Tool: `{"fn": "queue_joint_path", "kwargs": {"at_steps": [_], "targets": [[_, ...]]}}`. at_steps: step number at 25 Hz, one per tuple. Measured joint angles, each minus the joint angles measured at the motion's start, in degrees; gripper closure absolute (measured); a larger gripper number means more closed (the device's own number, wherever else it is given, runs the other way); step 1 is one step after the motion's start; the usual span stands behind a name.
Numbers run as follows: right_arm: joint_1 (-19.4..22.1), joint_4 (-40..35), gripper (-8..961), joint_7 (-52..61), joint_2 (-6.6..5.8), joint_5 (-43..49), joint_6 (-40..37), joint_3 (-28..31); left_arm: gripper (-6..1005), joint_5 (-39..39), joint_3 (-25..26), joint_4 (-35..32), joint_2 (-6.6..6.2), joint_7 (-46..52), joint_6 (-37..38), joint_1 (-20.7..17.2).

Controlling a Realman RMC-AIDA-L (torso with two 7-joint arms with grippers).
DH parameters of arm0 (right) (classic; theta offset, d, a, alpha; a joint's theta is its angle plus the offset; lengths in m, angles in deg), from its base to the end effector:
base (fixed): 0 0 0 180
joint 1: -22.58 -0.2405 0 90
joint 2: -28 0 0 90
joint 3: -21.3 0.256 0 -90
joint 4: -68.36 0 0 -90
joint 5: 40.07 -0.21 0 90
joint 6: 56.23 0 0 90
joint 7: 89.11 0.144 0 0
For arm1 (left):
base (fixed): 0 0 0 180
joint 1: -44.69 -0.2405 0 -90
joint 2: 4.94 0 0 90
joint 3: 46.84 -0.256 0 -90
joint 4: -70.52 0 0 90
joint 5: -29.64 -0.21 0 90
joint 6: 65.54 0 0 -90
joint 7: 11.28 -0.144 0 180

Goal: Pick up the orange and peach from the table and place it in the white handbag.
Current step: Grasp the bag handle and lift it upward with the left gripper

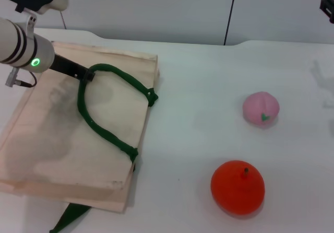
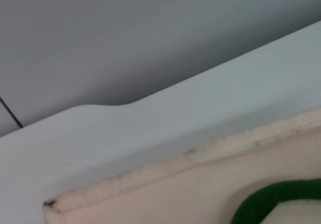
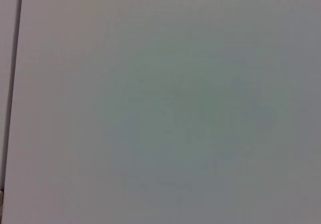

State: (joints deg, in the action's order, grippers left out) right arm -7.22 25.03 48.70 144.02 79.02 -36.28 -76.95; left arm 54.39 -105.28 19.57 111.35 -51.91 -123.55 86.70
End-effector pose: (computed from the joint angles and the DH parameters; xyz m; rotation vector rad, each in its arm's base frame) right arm 0.2569 0.4443 0.0306 -1.5660 0.5692 0.3506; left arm -0.2551 0.4407 0.0416 -2.1657 -0.9960 0.2187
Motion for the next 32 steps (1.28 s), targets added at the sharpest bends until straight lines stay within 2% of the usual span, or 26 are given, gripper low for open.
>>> {"fn": "queue_joint_path", "kwargs": {"at_steps": [10, 18, 26, 32], "targets": [[-0.1, 0.0, 89, 0.0, 0.00, 0.0, 0.0, -0.2, 816, 0.0, 0.0, 5.0, -0.11, -0.1, 2.3, 2.6], [0.0, -0.4, 88, 0.0, 0.00, 0.0, 0.0, -0.3, 839, -0.5, -0.4, 7.3, -0.14, -0.3, 3.2, 3.7], [0.0, -0.2, 88, 0.0, 0.00, 0.2, 0.0, -0.4, 884, -0.4, -0.4, 5.2, -0.09, -0.5, 2.7, 3.1], [0.3, -0.3, 88, -0.2, 0.00, 0.4, -2.4, -0.4, 884, 0.2, -0.4, -0.5, 0.11, -0.5, 1.5, 1.3]]}}
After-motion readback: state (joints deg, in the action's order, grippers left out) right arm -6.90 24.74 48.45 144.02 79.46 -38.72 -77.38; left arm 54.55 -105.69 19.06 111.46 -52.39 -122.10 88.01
